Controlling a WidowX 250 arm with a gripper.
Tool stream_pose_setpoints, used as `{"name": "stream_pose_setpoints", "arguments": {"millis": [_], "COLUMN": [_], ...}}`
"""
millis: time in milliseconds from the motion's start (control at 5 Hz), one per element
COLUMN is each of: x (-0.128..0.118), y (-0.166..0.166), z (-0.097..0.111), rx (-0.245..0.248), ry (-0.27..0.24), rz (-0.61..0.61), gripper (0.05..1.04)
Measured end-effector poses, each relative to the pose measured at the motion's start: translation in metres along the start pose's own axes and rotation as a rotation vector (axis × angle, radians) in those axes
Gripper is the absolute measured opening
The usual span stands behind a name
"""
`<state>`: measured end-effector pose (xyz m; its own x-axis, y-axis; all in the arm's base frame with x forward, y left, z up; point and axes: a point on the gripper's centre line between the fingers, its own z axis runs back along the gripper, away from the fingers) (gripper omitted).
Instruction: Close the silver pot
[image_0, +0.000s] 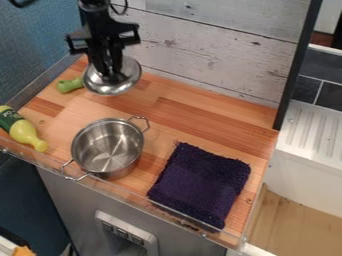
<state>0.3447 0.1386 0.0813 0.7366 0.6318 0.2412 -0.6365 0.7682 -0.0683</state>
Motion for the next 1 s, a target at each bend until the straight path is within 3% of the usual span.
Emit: {"name": "stream_pose_setpoints", "arguments": {"millis": [200, 400, 800, 1000], "x": [-0.015, -0.037, -0.087, -0.105], "y": [0.01, 0.014, 0.03, 0.04], "z": [0.028, 0.037, 0.029, 0.012], "rx": [-0.044, -0.062, -0.013, 0.031], "ry": [-0.009, 0.01, 0.048, 0.051], "rz": [0.008, -0.025, -0.119, -0.158], "gripper": [0.285, 0.285, 0.285, 0.285]}}
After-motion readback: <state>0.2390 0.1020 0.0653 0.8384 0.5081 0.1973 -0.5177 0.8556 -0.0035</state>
